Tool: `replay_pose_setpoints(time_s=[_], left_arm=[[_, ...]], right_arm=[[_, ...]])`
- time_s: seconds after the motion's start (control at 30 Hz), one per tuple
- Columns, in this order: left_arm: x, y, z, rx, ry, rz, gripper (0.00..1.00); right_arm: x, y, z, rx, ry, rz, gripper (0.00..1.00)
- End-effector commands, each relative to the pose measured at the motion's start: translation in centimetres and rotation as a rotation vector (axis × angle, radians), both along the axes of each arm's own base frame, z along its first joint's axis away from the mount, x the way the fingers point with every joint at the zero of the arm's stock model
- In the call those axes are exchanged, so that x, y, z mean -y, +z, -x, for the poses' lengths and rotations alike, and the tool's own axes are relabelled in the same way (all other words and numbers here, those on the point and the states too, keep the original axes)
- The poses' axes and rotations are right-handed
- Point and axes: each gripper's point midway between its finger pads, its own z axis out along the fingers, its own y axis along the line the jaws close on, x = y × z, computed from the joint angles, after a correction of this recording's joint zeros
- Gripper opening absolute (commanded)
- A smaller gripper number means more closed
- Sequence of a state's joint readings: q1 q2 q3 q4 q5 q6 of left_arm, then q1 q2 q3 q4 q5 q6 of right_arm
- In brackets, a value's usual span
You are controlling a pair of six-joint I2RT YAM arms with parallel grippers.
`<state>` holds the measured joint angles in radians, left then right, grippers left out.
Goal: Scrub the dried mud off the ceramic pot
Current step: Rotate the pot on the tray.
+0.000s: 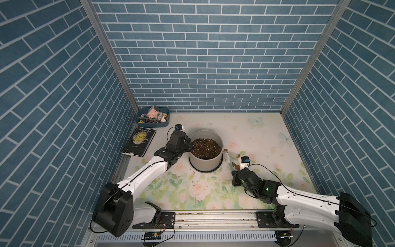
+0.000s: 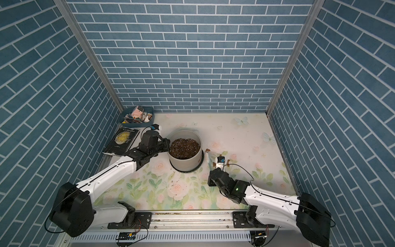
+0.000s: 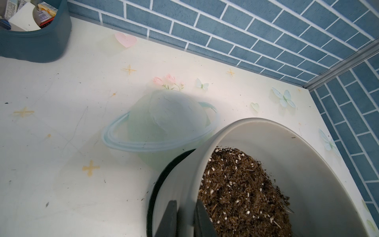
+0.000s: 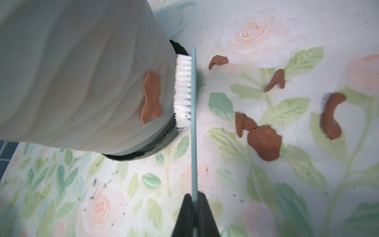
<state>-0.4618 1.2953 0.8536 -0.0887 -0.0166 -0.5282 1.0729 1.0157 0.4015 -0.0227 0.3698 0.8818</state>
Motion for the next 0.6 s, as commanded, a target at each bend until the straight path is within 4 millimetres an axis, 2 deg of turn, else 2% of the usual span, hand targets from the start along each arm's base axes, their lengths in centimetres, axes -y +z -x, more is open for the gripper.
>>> replay_pose_setpoints(time_s=[0.0,0.27,0.57], left_arm=[[-0.3,-0.9,0.6,-0.035,0.006,0.009,0.03],[0.1,-0.8,0.8,-0.041,-0.011,0.033,0.0],[0.2,-1.1,1.2,-0.063,-0.028,0.026,0.0]], right_arm=[[-0.2,0.8,-0.5,0.04,0.001,0.015,0.0],[-1.5,0.7,-0.8,0.039,0.03,0.007,0.0],[-1.5,0.6,-2.5,0.043,0.027,0.012,0.0]])
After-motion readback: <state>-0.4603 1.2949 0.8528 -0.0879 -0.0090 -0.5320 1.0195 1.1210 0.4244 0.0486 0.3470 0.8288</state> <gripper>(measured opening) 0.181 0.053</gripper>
